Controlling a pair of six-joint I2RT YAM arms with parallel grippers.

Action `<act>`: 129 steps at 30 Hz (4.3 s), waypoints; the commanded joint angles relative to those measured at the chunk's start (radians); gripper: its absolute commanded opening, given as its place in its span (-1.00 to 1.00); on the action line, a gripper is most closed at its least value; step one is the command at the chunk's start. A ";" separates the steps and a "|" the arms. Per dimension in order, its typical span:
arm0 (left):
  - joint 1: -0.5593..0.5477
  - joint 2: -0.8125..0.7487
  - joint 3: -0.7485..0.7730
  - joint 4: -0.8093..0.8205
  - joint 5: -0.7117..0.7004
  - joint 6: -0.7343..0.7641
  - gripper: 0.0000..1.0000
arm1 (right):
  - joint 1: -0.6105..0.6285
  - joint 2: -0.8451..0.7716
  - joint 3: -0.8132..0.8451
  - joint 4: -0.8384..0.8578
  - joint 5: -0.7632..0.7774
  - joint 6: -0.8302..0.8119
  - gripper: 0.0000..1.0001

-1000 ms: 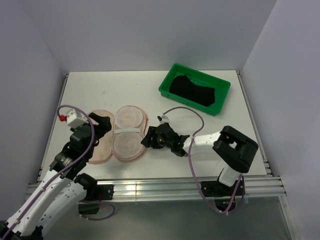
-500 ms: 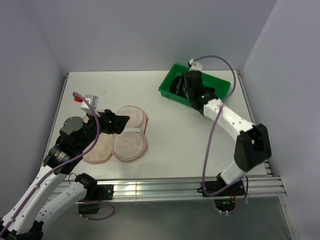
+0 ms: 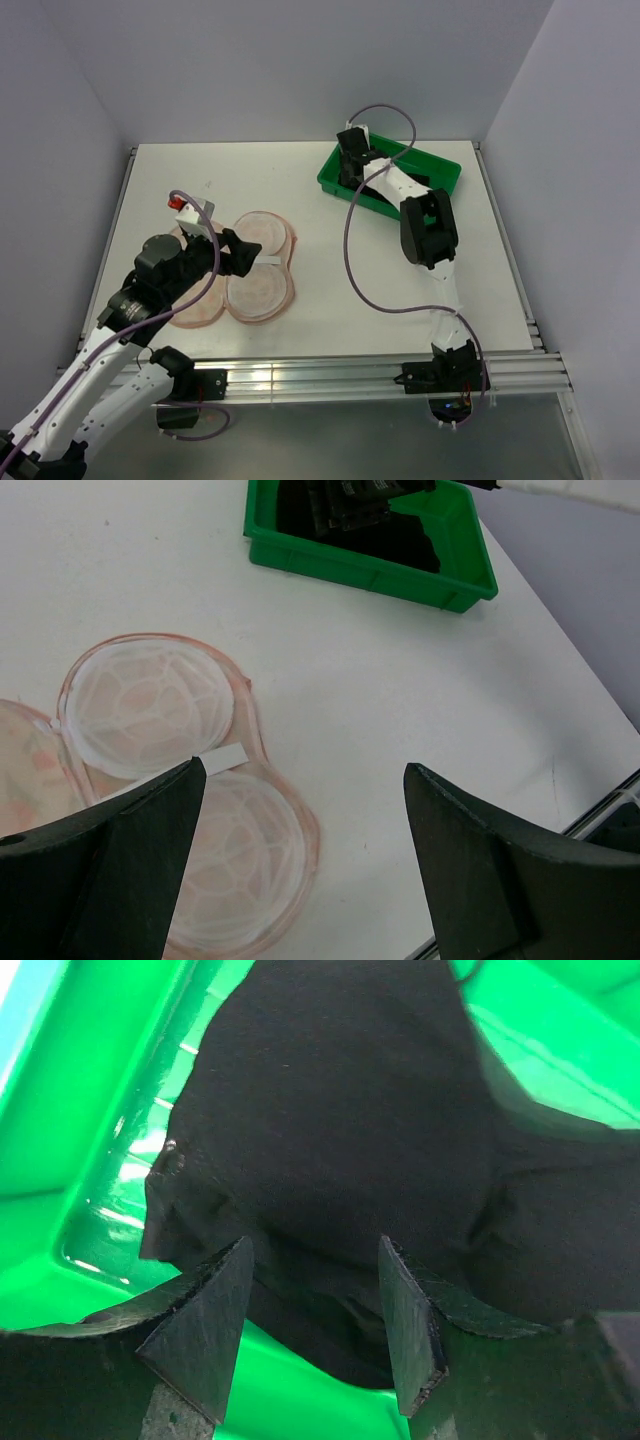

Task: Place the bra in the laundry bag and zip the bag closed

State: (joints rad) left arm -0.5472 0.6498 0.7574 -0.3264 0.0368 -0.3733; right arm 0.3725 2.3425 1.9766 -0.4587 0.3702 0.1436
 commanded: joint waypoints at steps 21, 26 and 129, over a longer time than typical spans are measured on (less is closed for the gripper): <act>0.026 0.016 0.002 0.013 0.003 0.036 0.75 | -0.012 0.231 0.398 -0.176 -0.042 0.125 0.29; 0.026 0.002 -0.003 0.013 -0.015 0.037 0.75 | -0.035 0.259 0.429 -0.279 -0.047 0.169 -0.14; -0.168 0.013 0.112 0.308 0.633 -0.026 -1.00 | 0.183 -1.149 -0.541 0.028 -1.484 -0.476 0.94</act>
State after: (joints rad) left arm -0.7166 0.6754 0.8566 -0.0689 0.5568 -0.4290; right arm 0.5694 1.1206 1.3727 -0.2905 -1.0317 -0.2127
